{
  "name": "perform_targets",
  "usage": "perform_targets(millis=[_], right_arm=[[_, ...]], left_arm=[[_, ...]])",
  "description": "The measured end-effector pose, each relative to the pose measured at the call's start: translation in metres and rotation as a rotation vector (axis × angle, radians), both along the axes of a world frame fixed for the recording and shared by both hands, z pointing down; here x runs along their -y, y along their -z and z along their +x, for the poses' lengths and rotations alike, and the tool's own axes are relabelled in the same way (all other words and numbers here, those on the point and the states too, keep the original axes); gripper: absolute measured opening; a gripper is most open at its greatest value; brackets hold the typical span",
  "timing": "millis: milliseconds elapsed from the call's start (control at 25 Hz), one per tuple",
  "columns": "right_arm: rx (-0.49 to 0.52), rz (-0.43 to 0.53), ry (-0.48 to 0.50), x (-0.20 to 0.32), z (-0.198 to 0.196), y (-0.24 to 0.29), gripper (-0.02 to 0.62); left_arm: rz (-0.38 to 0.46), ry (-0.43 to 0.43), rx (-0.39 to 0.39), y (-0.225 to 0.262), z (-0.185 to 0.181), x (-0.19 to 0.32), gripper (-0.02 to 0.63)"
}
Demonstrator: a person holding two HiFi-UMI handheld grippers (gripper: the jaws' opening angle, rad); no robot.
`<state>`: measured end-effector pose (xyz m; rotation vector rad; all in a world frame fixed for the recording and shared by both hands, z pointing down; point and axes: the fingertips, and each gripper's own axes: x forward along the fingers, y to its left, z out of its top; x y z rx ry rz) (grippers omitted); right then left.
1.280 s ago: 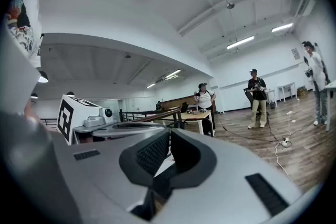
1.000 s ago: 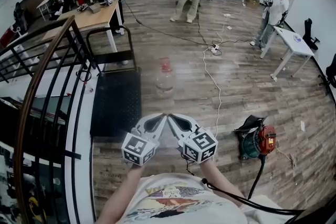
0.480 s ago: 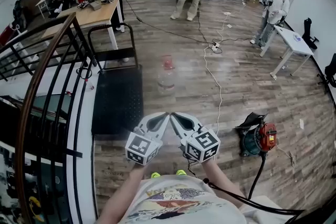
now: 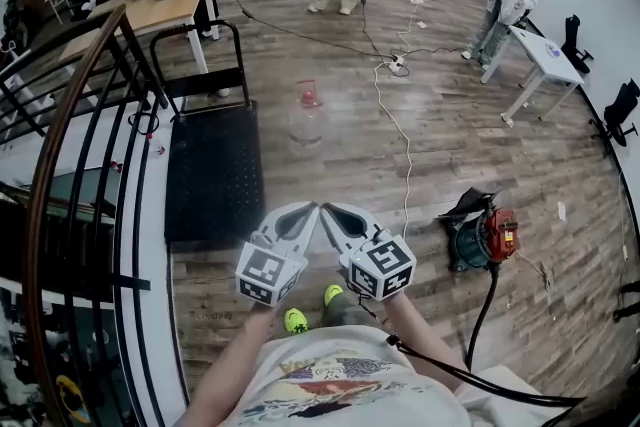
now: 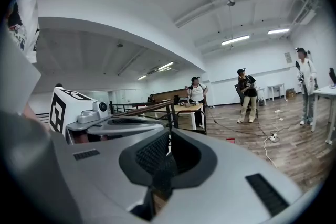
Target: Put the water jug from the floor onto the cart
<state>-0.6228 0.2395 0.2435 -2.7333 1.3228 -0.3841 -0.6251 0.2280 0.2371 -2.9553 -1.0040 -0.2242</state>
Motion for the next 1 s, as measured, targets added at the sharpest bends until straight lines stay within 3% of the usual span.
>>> perform_targets(millis=[320,1000], right_arm=[[0.02,-0.025,0.041,0.007,0.036,-0.017,0.026],[0.052,-0.007,0.155,-0.031,0.162,-0.041,0.026]], left_arm=[[0.005,0.034,0.03,-0.014,0.039,0.007,0.012],[0.058,0.155,0.076,-0.037,0.163,-0.032,0.012]])
